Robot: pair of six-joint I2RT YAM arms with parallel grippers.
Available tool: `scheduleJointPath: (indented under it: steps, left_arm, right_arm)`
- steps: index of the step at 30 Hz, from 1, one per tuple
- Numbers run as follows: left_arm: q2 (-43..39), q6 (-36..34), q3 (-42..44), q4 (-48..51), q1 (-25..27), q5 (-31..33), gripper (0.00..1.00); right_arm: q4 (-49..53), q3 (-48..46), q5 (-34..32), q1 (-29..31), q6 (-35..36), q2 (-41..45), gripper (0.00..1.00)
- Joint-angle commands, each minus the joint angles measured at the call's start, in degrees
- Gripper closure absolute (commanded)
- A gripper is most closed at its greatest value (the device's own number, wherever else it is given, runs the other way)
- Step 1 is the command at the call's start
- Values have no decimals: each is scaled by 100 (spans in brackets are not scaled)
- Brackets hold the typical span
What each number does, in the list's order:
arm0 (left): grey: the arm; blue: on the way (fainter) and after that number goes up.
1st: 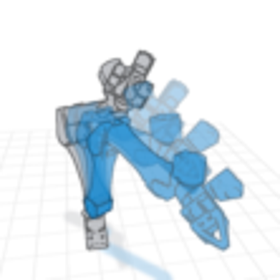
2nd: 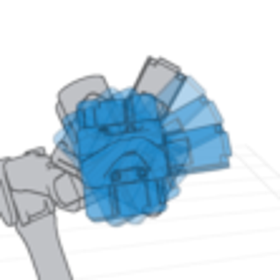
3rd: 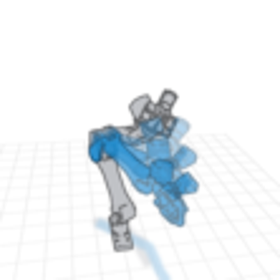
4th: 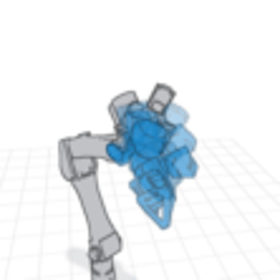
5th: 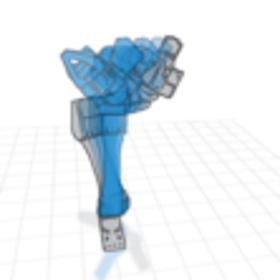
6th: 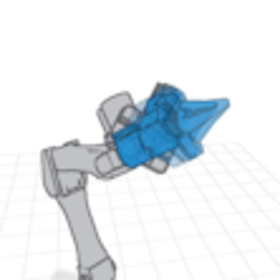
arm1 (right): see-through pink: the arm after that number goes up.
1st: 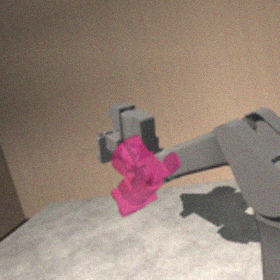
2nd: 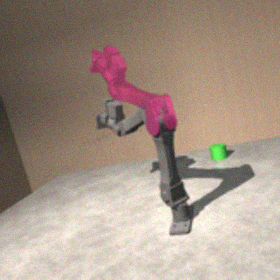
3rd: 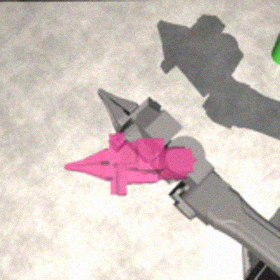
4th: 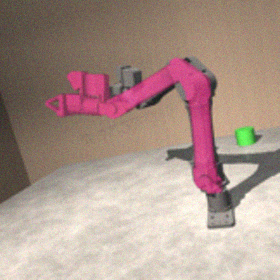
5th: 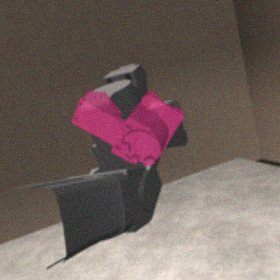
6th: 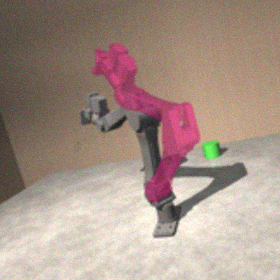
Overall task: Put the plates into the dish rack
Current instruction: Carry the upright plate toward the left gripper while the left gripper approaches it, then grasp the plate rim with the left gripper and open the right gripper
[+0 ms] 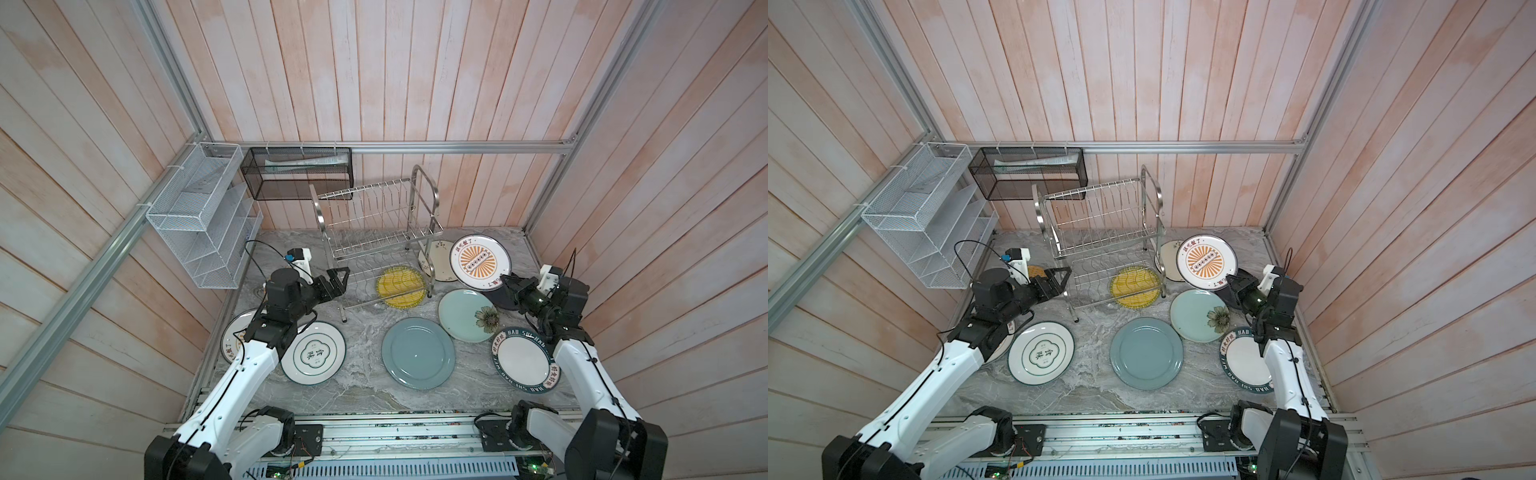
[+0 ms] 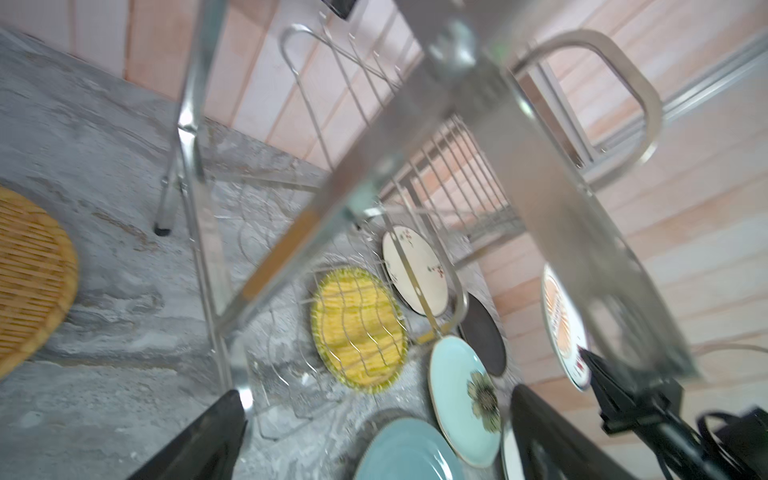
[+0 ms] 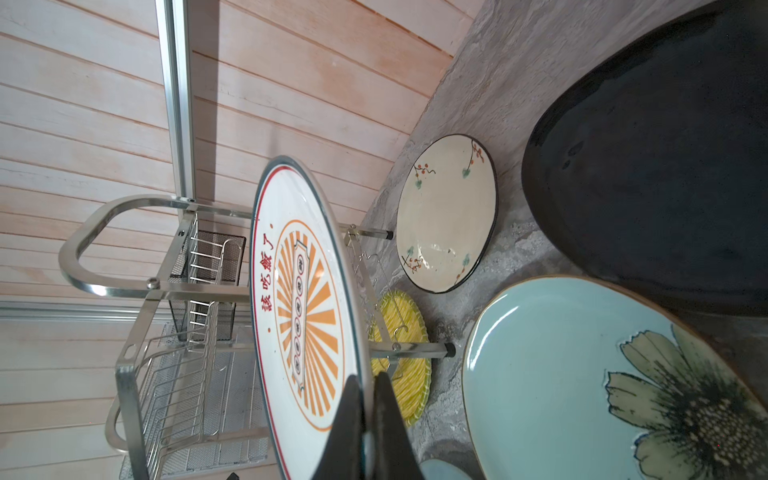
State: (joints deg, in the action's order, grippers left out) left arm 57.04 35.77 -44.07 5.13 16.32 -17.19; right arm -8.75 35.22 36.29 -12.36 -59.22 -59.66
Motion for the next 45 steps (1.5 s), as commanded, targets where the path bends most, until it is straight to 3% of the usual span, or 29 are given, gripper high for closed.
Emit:
scheduleJointPath:
  steps: [1,7,11,14,19,24,33,39,43,45]
  left_arm:
    - [-261,183,298,110,641,-309,0]
    - [266,990,523,-1261,2255,246,0]
    - [1120,1401,260,-1971,2638,326,3]
    - [1626,1693,13,-2323,2773,416,8]
    - [2136,1932,-496,-2060,2919,814,20]
    - [2326,2268,-571,-1910,2928,1079,37]
    - [2589,2416,-833,-1501,2930,1314,55]
    - [2659,2643,-842,-1494,2930,1368,78]
    - [2600,2803,-718,-1603,2930,1326,99]
    - [2508,2865,-631,-1664,2927,1324,100]
  right_arm:
    - [497,-79,242,261,132,292,100]
    - [706,-279,19,968,-112,619,100]
    - [647,-327,-176,1591,-303,631,100]
    - [526,-408,-260,1899,-421,618,100]
    - [456,-507,-398,2181,-489,654,100]
    - [408,-540,-413,2270,-494,666,100]
    - [302,-550,-335,2328,-503,607,100]
    - [234,-579,-303,2343,-485,573,100]
    - [205,-565,-293,2400,-443,513,100]
    - [207,-531,-296,2456,-371,481,100]
